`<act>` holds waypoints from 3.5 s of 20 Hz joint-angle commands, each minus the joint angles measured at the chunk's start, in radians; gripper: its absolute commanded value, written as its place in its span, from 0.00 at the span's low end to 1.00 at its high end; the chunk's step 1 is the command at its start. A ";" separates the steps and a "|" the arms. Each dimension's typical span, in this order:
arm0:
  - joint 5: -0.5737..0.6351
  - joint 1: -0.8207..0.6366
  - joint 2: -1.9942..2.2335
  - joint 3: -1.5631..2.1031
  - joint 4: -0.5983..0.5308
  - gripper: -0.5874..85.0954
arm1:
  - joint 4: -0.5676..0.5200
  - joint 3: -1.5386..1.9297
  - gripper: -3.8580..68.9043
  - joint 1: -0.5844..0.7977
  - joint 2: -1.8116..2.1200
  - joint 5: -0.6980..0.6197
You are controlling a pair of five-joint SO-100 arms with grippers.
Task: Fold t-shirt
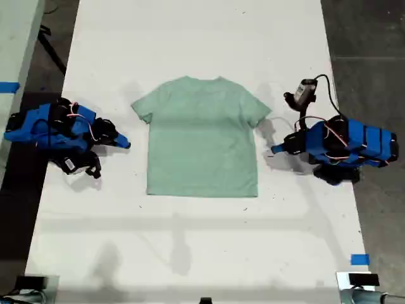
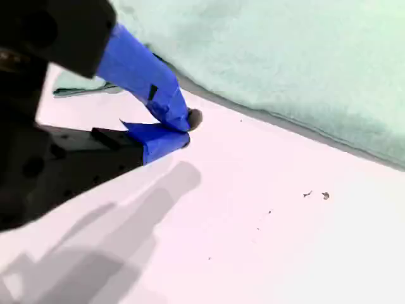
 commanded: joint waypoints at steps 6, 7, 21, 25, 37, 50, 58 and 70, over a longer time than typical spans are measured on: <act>-0.008 0.020 0.002 -0.003 0.003 0.01 | -0.009 -0.008 0.03 0.046 0.003 0.520; -0.008 0.020 0.002 -0.003 0.003 0.01 | -0.009 -0.008 0.03 0.044 0.003 0.520; 0.123 -0.181 -0.319 -0.414 -0.043 0.01 | -0.043 -0.592 0.03 0.212 -0.588 0.275; 0.268 -0.304 -0.698 -0.701 -0.043 0.01 | 0.023 -0.839 0.04 0.413 -0.825 0.066; 0.551 -0.546 -1.100 -1.008 0.052 0.34 | -0.077 -1.080 0.43 0.681 -1.382 -0.379; 0.577 -0.637 -1.192 -0.798 -0.127 0.34 | -0.341 -1.127 0.05 0.742 -1.925 -0.512; 0.571 -0.634 -1.319 -0.775 -0.227 0.33 | -0.184 -1.259 0.04 0.634 -1.753 -0.439; 0.584 -0.716 -2.037 -1.207 -0.288 0.22 | 0.055 -1.611 0.04 0.360 -1.635 -0.284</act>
